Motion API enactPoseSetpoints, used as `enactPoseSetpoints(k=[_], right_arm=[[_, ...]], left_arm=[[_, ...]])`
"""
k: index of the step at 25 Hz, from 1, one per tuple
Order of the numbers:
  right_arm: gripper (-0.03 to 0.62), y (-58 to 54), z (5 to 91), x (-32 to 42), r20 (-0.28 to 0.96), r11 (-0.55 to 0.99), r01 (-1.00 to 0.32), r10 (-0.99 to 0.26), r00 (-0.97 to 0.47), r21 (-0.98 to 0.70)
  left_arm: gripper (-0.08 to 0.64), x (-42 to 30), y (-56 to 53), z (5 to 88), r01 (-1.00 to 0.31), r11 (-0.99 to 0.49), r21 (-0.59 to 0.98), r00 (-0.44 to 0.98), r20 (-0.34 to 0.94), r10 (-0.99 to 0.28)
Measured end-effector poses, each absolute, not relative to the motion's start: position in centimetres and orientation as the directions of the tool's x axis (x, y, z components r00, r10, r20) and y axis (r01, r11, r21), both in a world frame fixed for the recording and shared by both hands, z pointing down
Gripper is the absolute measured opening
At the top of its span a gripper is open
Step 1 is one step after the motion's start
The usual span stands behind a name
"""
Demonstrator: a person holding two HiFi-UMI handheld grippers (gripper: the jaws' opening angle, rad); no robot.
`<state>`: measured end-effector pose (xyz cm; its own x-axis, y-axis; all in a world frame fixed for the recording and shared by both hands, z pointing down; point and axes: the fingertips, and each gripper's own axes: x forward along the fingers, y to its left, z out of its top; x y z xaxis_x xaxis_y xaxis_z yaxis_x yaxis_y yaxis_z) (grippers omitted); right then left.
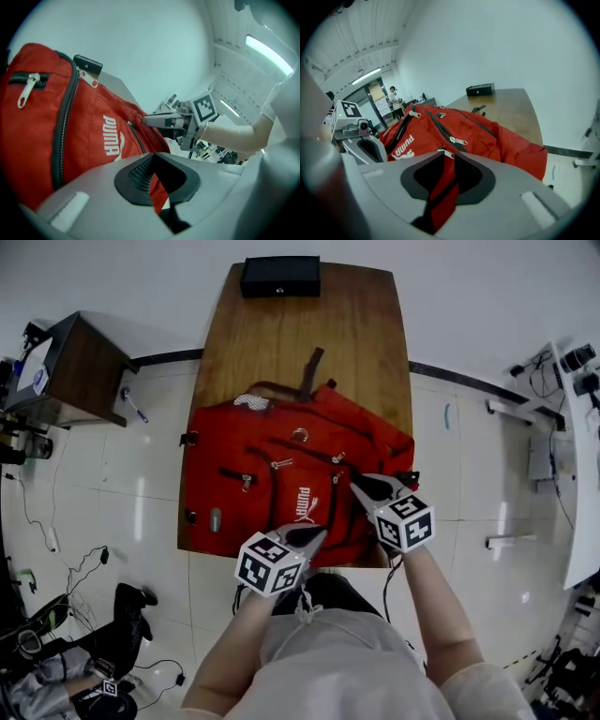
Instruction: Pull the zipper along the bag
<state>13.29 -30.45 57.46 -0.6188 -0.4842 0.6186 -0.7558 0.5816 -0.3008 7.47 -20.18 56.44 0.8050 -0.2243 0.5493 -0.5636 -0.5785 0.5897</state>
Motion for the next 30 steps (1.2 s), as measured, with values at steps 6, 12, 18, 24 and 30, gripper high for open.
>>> enactPoseSetpoints(k=[6,12,18,24,30], right_arm=[[0.006,-27.2,50.3,13.6,0.480,0.638,-0.755,-0.620,-0.620,-0.152],[0.006,-22.1,44.9,12.7,0.408,0.671,-0.733,-0.641,-0.650,-0.113],[0.006,-16.3,39.4,11.6,0.259,0.633,-0.773,-0.739,-0.622,-0.049],[0.006,-9.8,36.7,8.9,0.169,0.586,-0.810,-0.801,-0.574,0.028],[0.005,-1.7,34.7,5.1,0.137,0.471,-0.882,-0.873,-0.468,-0.011]], left_arm=[[0.008,8.3,-21.5,50.7,-0.616,-0.634,0.468,0.781,0.467,-0.414],[0.008,8.1,-20.2,43.9,-0.681,-0.671,0.295,0.729,0.370,-0.576],[0.008,5.3,-16.7,37.8,-0.700,-0.696,0.162,0.714,0.203,-0.670],[0.008,0.2,-10.7,33.4,-0.711,-0.699,0.079,0.703,0.060,-0.709],[0.008,-5.2,-2.0,32.2,-0.696,-0.714,0.076,0.717,0.020,-0.697]])
